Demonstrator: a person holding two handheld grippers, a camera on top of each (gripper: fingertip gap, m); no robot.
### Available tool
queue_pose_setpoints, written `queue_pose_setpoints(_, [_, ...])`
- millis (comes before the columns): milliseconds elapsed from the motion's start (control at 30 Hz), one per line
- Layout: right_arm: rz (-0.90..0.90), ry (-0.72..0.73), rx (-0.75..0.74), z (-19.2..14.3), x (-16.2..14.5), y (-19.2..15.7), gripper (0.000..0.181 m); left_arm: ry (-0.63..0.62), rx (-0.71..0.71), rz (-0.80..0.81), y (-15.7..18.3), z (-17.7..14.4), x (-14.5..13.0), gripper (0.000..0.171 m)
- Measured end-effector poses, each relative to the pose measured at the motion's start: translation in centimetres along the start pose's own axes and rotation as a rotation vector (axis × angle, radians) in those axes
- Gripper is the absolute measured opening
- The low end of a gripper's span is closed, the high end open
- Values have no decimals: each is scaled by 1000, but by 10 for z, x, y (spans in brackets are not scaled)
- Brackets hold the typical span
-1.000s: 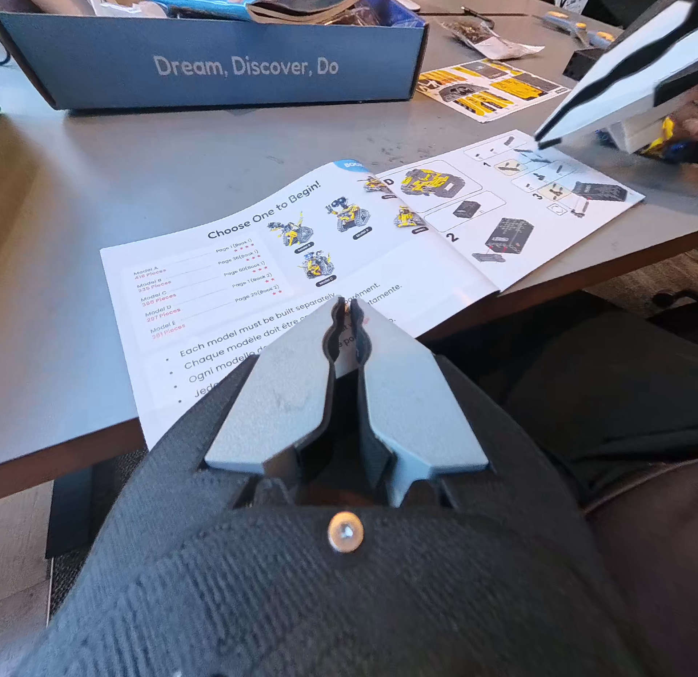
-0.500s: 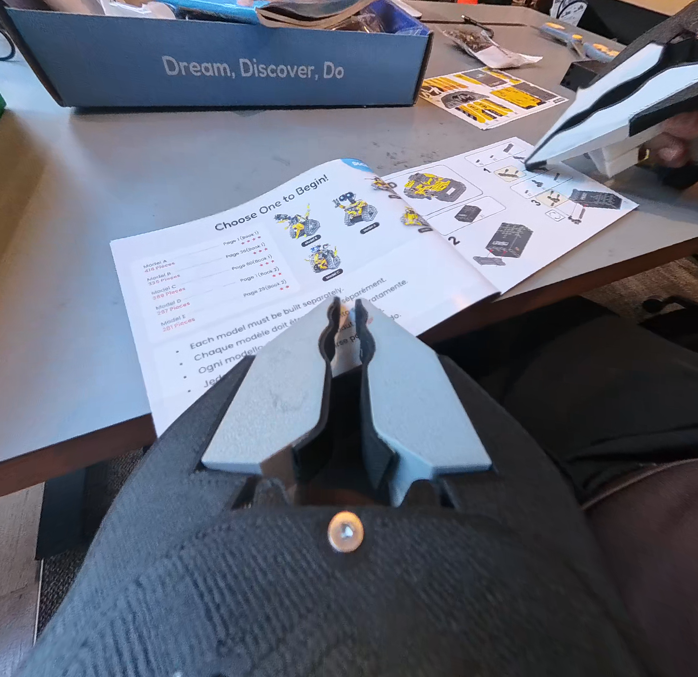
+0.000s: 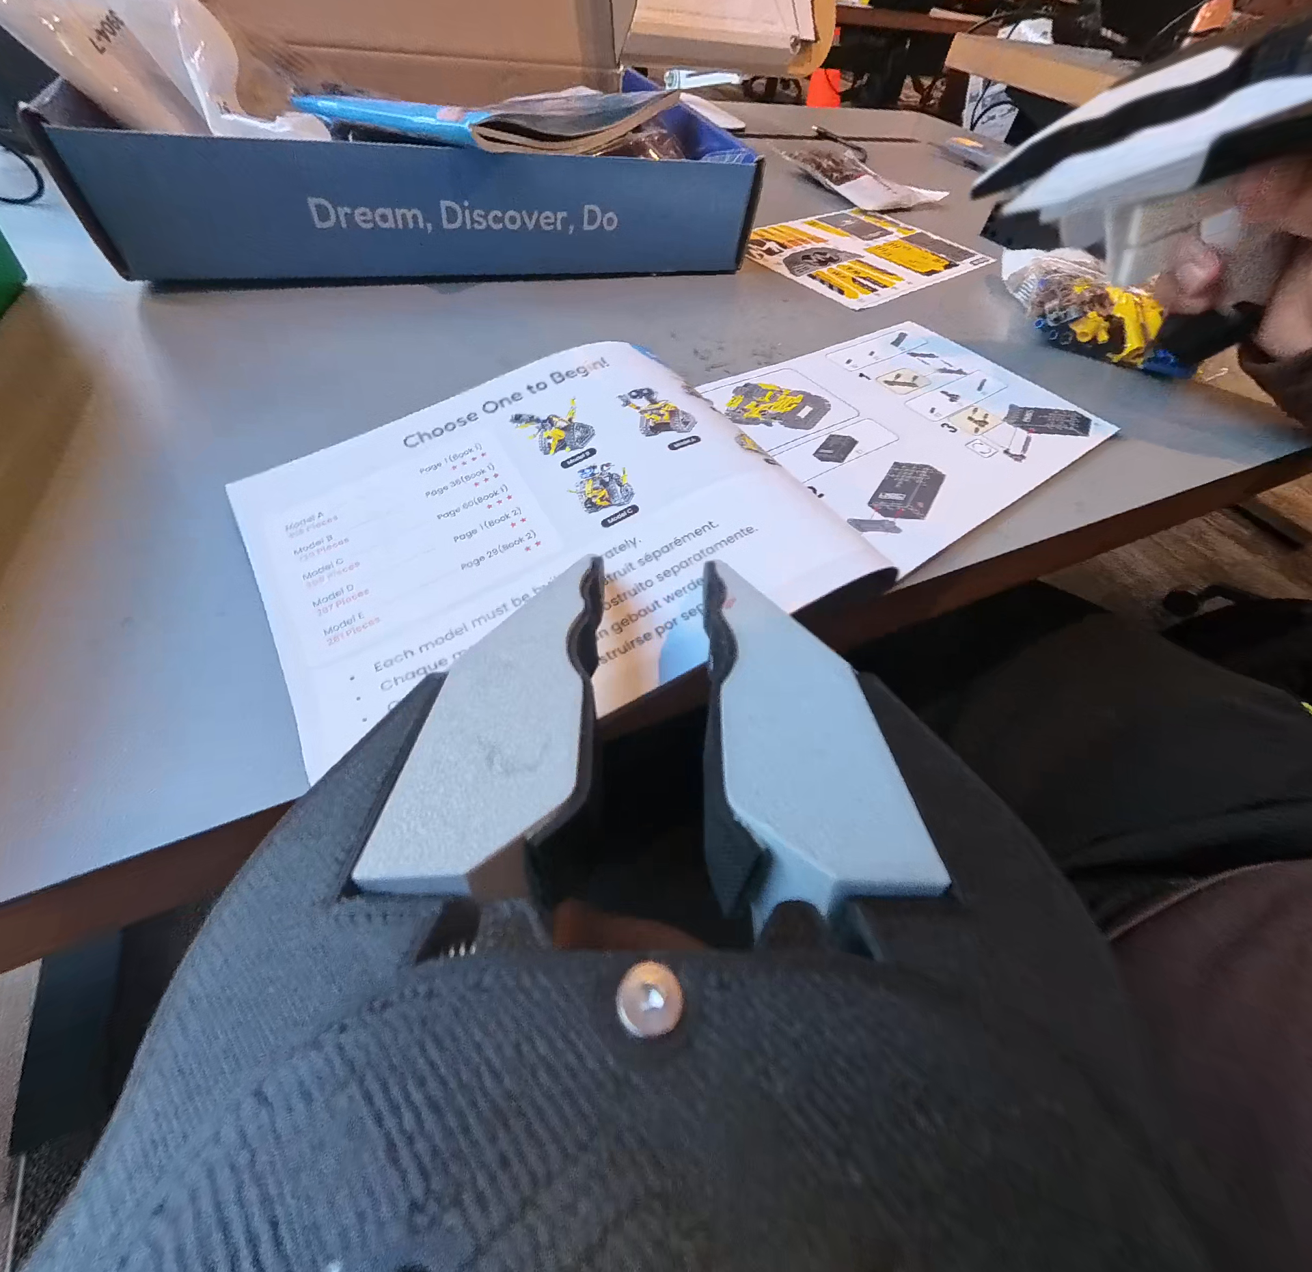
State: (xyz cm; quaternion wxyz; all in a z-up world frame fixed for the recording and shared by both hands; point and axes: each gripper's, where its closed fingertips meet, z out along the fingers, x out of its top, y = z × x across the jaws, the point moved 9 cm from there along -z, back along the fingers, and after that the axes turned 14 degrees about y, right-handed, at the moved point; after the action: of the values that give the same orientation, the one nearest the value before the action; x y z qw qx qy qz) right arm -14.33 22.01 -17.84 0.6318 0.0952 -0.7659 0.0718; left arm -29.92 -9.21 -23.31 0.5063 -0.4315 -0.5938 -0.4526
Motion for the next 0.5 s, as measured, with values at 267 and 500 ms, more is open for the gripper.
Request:
queue_pose_setpoints(267, [-8, -295, 165, 14, -33, -17, 59, -52, 42, 44, -1, 5, -5, 24])
queue_pose_setpoints(500, [-41, -347, 219, 21, -39, -30, 60, -78, 86, 28, -7, 6, -8, 19])
